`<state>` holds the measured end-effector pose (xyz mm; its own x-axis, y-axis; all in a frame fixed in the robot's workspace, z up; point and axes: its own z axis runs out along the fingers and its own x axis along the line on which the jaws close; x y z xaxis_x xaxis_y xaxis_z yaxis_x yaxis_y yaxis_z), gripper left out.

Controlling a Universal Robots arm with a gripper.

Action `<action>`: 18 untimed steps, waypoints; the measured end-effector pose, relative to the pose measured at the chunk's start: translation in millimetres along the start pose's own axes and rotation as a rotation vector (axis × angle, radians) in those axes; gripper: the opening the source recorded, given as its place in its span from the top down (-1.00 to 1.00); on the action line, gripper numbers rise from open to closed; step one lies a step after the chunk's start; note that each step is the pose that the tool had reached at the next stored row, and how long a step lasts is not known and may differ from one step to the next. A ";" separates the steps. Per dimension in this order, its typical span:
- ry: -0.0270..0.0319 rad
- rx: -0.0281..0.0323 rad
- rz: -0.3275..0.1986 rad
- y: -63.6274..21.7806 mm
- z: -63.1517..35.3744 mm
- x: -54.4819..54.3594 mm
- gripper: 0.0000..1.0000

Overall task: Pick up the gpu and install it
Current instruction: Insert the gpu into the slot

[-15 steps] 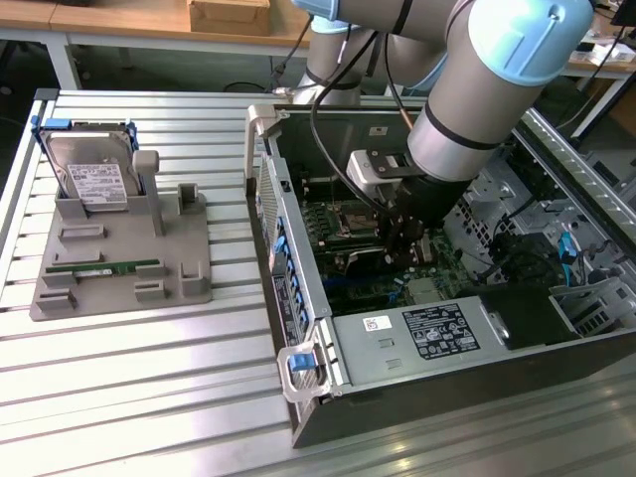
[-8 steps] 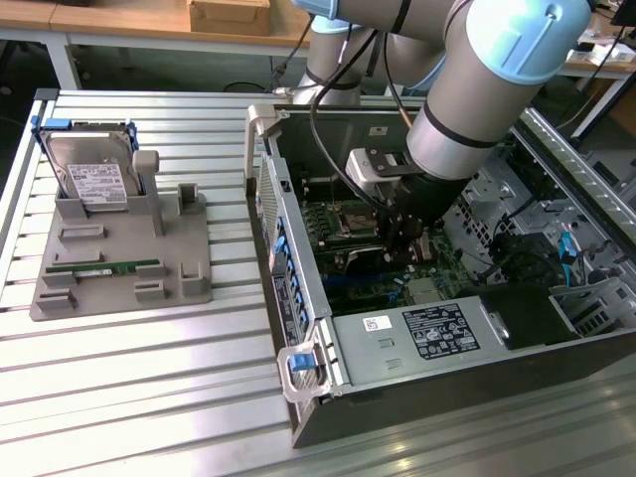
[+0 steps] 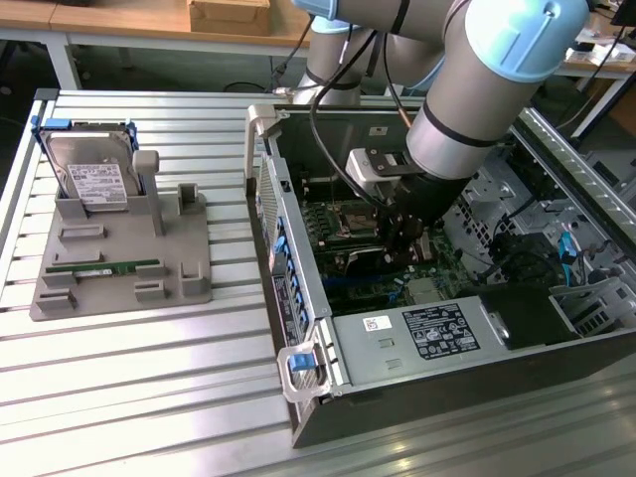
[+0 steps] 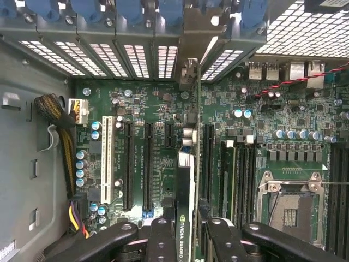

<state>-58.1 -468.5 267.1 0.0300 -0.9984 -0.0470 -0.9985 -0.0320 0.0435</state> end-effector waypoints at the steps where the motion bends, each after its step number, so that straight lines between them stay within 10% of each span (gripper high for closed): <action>1: 0.0002 -0.0002 0.000 -0.6 -0.1 0.0 0.47; 10: 0.0089 -0.0010 0.001 -11.1 -0.5 0.2 0.47; 14: 0.0662 -0.0027 0.003 -11.6 -0.4 0.3 0.47; 18: 0.0804 -0.0038 0.004 -13.1 -0.6 -0.8 0.47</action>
<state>-44.9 -467.4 267.2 0.0302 -0.9990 0.0335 -0.9985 -0.0286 0.0473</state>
